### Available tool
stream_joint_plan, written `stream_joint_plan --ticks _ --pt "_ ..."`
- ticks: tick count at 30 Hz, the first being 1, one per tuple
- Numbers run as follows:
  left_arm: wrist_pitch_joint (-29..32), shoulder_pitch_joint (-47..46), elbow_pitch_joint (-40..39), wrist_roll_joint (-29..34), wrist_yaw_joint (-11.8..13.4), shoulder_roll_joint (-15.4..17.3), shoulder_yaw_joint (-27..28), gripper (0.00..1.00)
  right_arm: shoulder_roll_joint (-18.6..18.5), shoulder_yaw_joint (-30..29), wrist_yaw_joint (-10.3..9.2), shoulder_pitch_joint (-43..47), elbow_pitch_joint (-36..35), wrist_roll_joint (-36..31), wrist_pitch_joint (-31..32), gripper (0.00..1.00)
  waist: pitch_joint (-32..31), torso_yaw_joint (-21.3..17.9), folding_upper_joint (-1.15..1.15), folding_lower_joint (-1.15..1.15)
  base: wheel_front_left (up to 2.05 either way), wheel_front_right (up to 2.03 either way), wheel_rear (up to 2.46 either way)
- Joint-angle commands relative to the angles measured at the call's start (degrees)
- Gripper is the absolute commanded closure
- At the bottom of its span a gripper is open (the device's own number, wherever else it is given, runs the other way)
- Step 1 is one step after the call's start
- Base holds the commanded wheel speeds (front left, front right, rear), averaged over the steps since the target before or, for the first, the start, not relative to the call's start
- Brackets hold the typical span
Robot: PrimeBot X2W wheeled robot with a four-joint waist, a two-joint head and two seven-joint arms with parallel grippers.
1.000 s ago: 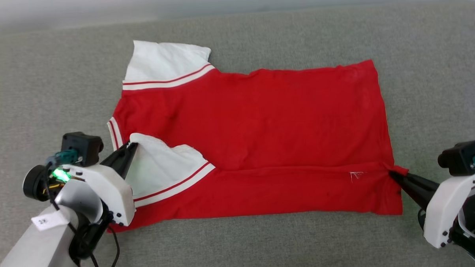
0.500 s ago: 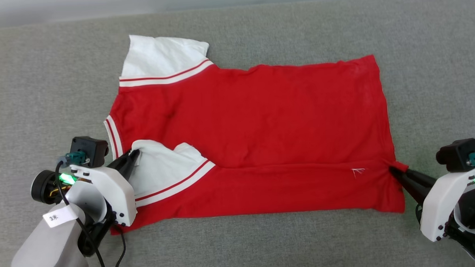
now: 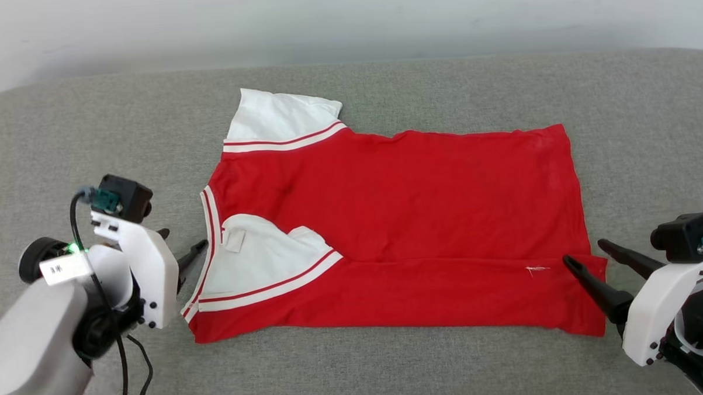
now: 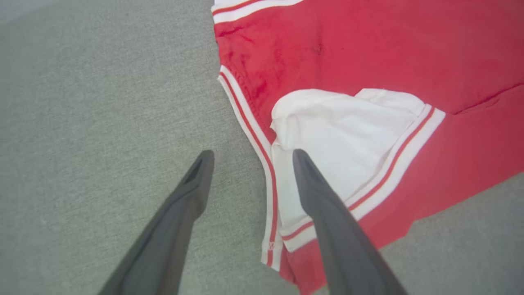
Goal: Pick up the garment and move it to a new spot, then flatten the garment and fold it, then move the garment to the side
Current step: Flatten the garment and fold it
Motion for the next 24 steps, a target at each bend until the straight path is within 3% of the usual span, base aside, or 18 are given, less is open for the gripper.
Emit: stream_joint_plan --ticks 1,10,19,24 --pt "2.6 -0.7 -1.1 -1.1 -0.2 0.8 -0.2 0.00 0.6 -0.3 -0.04 0.9 -0.2 -0.2 0.1 0.00 -0.4 0.3 0.00 0.00 0.00 0.00 0.00" --pt "19.7 -1.2 -6.9 -6.6 0.4 4.3 -2.6 0.00 1.7 -0.4 -0.04 0.4 -1.1 -1.1 1.2 0.00 0.1 -0.3 0.00 0.00 0.00 0.00 0.00" --pt "24.4 1.1 -5.2 -7.3 0.8 4.9 -5.2 0.00 1.9 0.4 -0.04 -1.6 -0.9 -1.0 1.1 0.00 2.6 -2.3 0.00 0.00 0.00 0.00 0.00" --pt "24.5 2.8 -1.0 -7.6 0.3 3.5 -7.1 0.00 2.1 1.2 -0.04 -3.1 -0.6 -1.1 0.8 0.00 3.8 -3.3 0.00 0.00 0.00 0.00 0.00"
